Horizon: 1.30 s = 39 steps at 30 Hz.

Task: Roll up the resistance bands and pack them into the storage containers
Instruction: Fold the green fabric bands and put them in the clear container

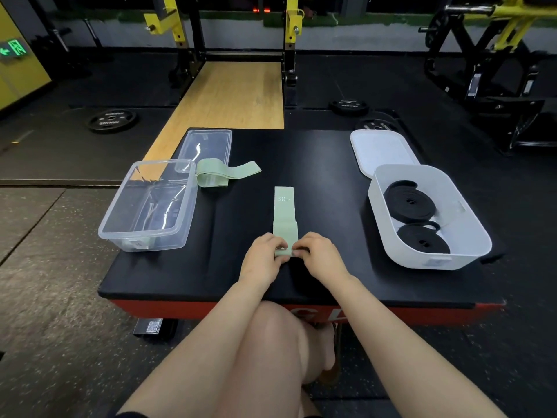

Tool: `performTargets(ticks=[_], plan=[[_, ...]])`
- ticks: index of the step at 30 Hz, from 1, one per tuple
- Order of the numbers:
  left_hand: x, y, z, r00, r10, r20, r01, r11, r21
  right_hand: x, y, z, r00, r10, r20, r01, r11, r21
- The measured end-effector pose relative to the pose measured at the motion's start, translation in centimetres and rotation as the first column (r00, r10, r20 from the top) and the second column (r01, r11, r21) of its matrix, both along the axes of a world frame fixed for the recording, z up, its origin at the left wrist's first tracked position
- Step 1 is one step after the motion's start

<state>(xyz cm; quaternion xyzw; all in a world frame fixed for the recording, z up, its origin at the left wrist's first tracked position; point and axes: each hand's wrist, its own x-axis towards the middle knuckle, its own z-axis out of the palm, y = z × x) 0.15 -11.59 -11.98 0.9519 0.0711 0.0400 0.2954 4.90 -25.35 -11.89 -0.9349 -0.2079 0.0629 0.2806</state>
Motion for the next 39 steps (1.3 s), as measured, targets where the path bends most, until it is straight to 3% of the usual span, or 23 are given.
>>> performTargets(ticks=[5, 10, 15, 30, 39], plan=[[0.4, 0.0, 0.2, 0.999, 0.012, -0.037, -0.011, 0.999, 0.048, 0.6, 0.2, 0.3, 0.996, -0.050, -0.075, 0.052, 0.998, 0.022], [0.7, 0.0, 0.1, 0.994, 0.089, -0.061, -0.093, 0.993, -0.074, -0.6, 0.0, -0.4, 0.996, -0.011, 0.086, 0.006, 0.998, 0.058], [0.7, -0.3, 0.3, 0.987, 0.128, -0.094, -0.140, 0.980, -0.140, -0.9, -0.5, -0.9, 0.989, 0.068, 0.131, -0.070, 0.997, 0.009], [0.0, 0.4, 1.6, 0.935, 0.011, -0.355, -0.086, 0.977, -0.195, 0.1, -1.1, 1.5, 0.962, 0.110, -0.251, -0.111, 0.994, 0.012], [-0.6, -0.6, 1.5, 0.935, 0.106, -0.339, -0.145, 0.985, -0.090, 0.3, -0.6, 1.5, 0.965, 0.080, -0.250, -0.082, 0.997, 0.005]])
